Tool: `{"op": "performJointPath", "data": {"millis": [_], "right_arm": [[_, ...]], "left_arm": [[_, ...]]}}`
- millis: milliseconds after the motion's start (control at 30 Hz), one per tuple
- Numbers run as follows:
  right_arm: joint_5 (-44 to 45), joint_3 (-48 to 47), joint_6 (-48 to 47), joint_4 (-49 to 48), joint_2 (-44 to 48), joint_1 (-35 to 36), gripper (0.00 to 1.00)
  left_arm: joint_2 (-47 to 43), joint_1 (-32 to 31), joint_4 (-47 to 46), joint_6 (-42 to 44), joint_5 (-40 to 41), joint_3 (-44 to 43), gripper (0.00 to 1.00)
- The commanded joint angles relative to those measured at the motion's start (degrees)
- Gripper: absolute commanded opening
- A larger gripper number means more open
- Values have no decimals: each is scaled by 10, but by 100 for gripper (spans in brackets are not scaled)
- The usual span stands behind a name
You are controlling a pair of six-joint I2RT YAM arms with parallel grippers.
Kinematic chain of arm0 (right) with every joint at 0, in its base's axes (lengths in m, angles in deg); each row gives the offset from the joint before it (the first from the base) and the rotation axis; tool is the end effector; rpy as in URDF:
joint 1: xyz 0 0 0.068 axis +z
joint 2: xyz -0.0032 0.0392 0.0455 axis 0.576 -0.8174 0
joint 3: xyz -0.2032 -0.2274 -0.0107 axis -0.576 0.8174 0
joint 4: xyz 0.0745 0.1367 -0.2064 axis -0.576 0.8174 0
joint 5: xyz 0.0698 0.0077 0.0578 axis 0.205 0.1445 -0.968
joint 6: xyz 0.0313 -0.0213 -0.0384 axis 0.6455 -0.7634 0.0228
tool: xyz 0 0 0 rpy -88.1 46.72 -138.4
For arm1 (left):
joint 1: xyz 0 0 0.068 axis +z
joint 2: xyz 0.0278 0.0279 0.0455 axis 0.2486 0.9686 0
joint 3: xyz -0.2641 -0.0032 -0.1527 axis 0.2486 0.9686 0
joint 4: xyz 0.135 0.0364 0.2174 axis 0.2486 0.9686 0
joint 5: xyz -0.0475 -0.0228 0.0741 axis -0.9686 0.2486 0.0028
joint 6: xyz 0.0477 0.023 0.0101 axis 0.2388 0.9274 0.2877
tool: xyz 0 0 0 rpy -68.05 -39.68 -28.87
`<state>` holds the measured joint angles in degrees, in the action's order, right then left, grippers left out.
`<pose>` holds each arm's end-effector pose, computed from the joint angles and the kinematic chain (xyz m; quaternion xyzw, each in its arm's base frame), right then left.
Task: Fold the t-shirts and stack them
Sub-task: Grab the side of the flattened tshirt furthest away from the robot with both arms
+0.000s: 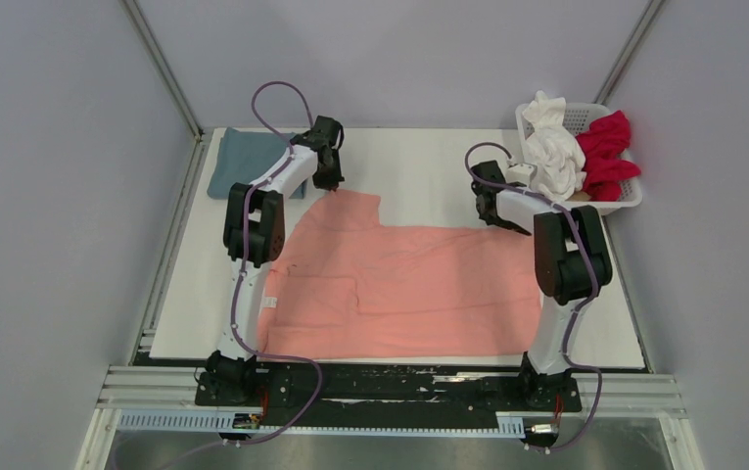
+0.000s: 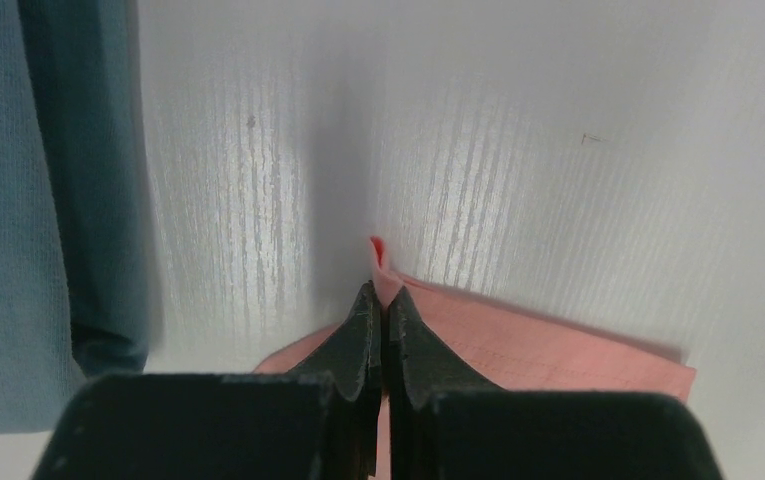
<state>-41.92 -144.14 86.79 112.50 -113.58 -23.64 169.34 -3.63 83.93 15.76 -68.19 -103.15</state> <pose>0.3896 0.0548 0.1909 0.2098 0.8913 -0.2729 0.2953 0.5190 -0.1654 0.1921 -0.0803 0.9623 -0.0567 0.2535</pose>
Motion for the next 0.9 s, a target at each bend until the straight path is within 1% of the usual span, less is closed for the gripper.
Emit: {"op": "performJointPath", "data": {"millis": [0, 233, 267, 300, 333, 600, 667, 733, 867], "right_arm": [[26, 29, 9, 33, 34, -21, 90], [14, 24, 13, 31, 33, -40, 69], [14, 21, 13, 32, 31, -41, 64], [13, 18, 15, 31, 29, -43, 57], [11, 16, 17, 32, 28, -43, 54], [-17, -9, 33, 32, 6, -47, 35], [-21, -7, 38, 31, 4, -50, 29], [-24, -4, 38, 32, 4, -53, 27], [-29, 9, 36, 30, 10, -64, 18]], "left_arm": [[-16, -9, 19, 6, -5, 18, 0], [-24, -9, 22, 5, 2, 18, 0], [-25, -9, 23, 5, 5, 19, 0], [-26, -9, 24, 5, 6, 19, 0], [-29, -9, 25, 5, 9, 20, 0], [-41, -9, 25, 3, 10, 27, 0], [-43, -9, 26, 5, 14, 29, 0], [-46, -9, 26, 6, 17, 32, 0], [-52, -8, 26, 9, 19, 35, 0]]}}
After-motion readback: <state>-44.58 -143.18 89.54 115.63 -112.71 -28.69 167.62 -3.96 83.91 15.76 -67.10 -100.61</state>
